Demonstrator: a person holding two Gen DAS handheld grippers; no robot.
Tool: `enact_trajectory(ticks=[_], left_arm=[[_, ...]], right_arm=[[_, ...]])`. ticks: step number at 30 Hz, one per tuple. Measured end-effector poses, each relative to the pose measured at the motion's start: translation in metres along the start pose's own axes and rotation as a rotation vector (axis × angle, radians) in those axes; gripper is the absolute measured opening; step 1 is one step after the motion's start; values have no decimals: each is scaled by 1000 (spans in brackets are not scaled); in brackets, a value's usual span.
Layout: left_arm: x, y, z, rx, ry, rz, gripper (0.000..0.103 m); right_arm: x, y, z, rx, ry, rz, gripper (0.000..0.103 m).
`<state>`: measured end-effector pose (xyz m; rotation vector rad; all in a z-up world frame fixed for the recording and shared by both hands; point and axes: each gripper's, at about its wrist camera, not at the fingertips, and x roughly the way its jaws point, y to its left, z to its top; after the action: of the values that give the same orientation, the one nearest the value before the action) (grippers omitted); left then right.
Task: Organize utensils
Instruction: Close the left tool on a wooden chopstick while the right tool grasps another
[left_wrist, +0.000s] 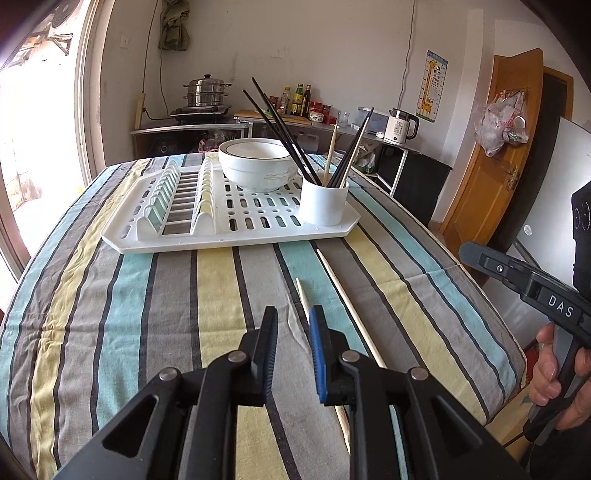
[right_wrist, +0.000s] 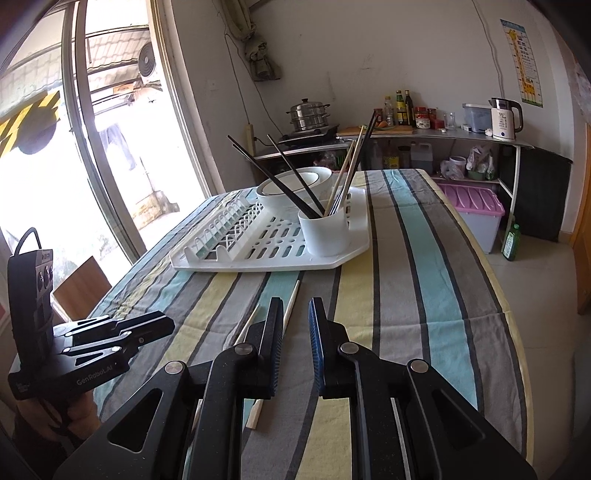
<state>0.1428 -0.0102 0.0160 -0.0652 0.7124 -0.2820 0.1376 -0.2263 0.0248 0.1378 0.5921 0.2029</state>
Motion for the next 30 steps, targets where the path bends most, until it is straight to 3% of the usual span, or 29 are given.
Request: enact_trajectory(ticks=[16,21,25,27,30], left_arm=[[73,-14,5,-22,201,-29,22],[90,-15,5,-17,234,-3,22],[90,-15,6,-3,209,11,22],[90,-12,6,-4,205,26,12],[91,-4,7,-22,203,34,9]], right_arm=[[54,-6,0,-11,130,16,14],[72,-8,3,-11,165,19,14],[87,-5,5,-23,195,25,14],[96,-1,6,-31,214,29,14],[110,4,7,-49,246,30,14]])
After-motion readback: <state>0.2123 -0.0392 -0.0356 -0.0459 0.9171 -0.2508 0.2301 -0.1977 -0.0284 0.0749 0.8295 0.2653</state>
